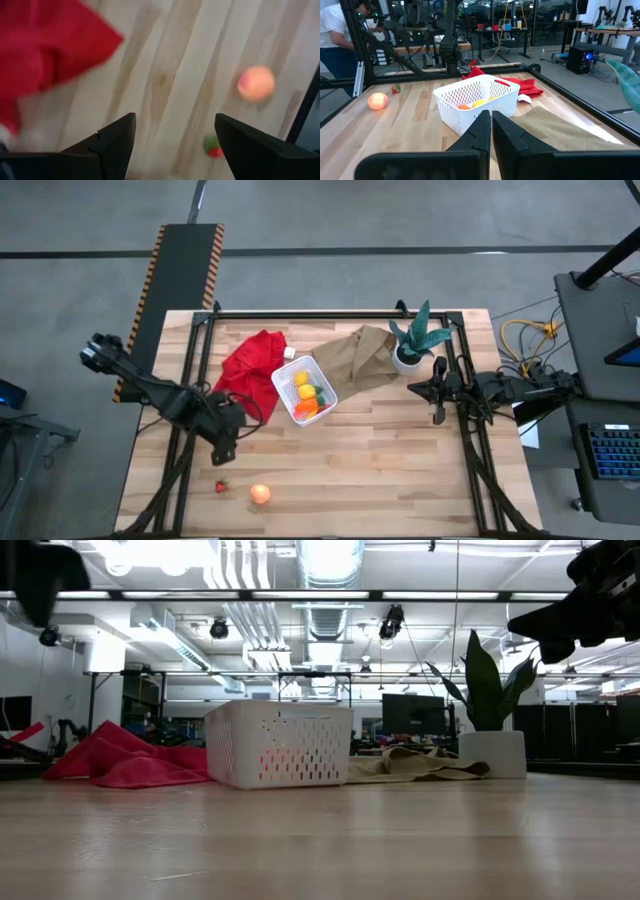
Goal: Pick and placing Produce into tupperware
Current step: Put the toy strawberry into the white bin
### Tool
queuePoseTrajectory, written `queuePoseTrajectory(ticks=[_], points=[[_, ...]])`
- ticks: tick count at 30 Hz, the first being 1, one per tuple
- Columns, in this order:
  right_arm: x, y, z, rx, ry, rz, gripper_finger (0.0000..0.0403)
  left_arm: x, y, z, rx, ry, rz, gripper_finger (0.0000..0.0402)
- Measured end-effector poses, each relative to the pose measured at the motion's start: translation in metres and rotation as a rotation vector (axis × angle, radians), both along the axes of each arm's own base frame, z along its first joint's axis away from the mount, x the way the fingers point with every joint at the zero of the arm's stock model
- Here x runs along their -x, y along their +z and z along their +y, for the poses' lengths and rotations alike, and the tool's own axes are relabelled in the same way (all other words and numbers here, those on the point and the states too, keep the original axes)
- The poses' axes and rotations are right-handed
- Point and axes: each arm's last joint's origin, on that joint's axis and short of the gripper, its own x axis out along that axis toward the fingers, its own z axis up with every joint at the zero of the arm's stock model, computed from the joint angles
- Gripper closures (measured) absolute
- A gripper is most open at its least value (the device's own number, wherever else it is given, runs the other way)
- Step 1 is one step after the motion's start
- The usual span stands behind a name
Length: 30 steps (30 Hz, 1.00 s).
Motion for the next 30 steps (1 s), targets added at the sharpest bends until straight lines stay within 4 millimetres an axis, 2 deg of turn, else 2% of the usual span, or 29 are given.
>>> queuePoseTrajectory(ticks=[7,14,20,30], points=[[0.0,0.0,0.0,0.003,0.0,0.0,0.0394,-0.007,-0.014,-0.011,0.133,0.089,0.2,0.0143],[0.0,0.0,0.0,0.114,0.005,0.015,0.0394,-0.018,-0.031,-0.024,0.226,0.254,0.394,0.0143],[0.0,0.0,0.0,0.055,0.002,0.007,0.0394,-0.027,-0.048,-0.034,0.256,0.376,0.543,0.0143],[0.0,0.0,0.0,0.01,0.0,0.001,0.0394,-0.048,-0.075,-0.049,0.29,0.535,0.631,0.0143]])
